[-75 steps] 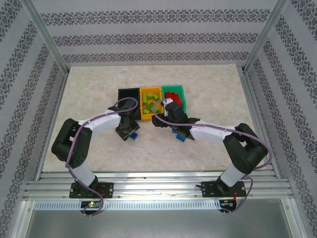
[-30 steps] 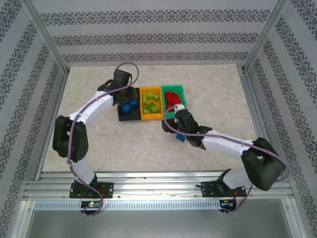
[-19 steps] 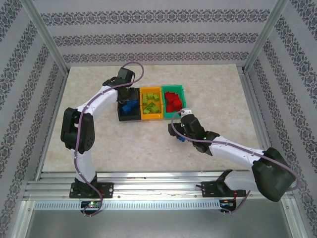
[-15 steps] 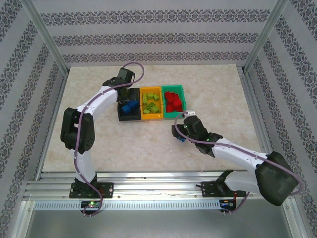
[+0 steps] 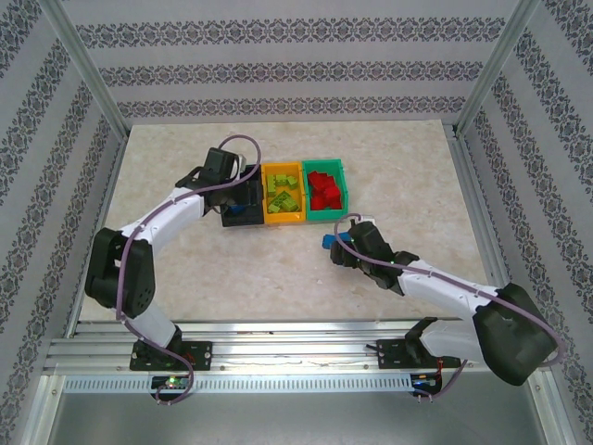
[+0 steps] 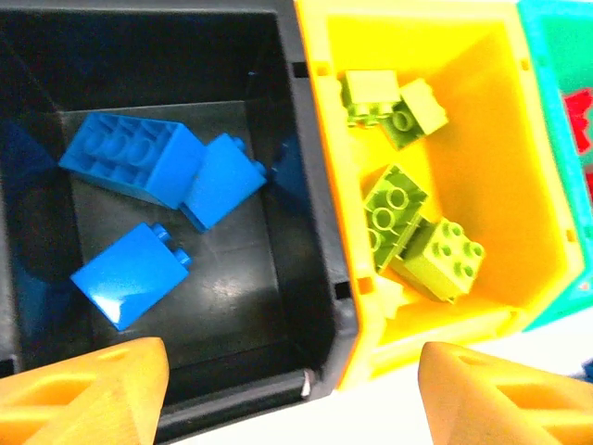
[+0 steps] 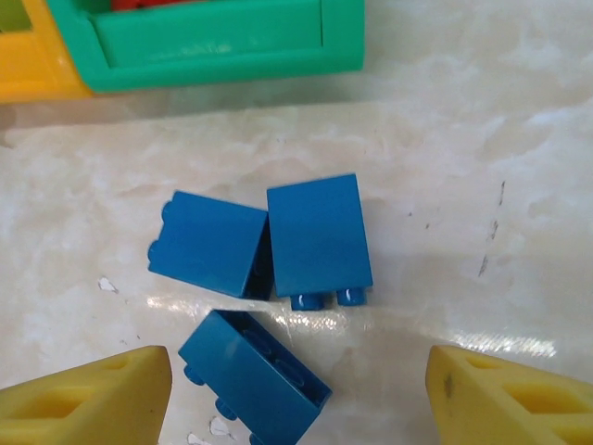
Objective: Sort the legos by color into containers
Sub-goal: Place the lego in the container, then pick up the lego from the center of the table.
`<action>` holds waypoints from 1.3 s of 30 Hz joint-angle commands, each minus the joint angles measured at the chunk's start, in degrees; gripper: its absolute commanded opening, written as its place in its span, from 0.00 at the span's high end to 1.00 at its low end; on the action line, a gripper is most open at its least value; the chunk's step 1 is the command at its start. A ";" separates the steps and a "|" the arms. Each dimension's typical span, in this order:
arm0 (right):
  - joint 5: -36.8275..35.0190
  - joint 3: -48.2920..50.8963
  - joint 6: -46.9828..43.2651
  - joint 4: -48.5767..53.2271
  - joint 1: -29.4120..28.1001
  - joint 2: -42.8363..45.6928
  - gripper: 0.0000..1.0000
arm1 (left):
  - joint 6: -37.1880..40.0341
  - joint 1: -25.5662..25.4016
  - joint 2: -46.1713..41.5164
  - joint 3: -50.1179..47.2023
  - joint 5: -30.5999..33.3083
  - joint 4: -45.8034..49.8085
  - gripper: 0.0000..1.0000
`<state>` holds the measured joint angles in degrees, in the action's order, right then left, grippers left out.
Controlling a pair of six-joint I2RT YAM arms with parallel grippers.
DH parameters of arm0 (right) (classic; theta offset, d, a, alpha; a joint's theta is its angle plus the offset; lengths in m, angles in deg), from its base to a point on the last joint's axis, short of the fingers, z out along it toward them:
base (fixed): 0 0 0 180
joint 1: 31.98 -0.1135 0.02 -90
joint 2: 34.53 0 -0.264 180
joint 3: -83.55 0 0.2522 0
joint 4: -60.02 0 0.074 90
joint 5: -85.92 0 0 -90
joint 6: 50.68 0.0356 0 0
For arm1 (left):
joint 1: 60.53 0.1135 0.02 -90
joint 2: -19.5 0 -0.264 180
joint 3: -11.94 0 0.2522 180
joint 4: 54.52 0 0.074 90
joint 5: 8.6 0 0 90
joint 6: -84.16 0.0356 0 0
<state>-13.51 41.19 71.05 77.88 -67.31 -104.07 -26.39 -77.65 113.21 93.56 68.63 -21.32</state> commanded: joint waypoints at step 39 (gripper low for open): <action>7.74 -16.09 -2.05 2.74 -6.12 -20.53 0.80 | -4.87 0.68 -11.61 -18.16 -7.59 -13.39 0.29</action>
<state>-5.93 27.40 70.00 79.72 -72.75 -123.48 -30.74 -77.65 103.99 76.44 61.68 -33.03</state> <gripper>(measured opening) 0.221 0.714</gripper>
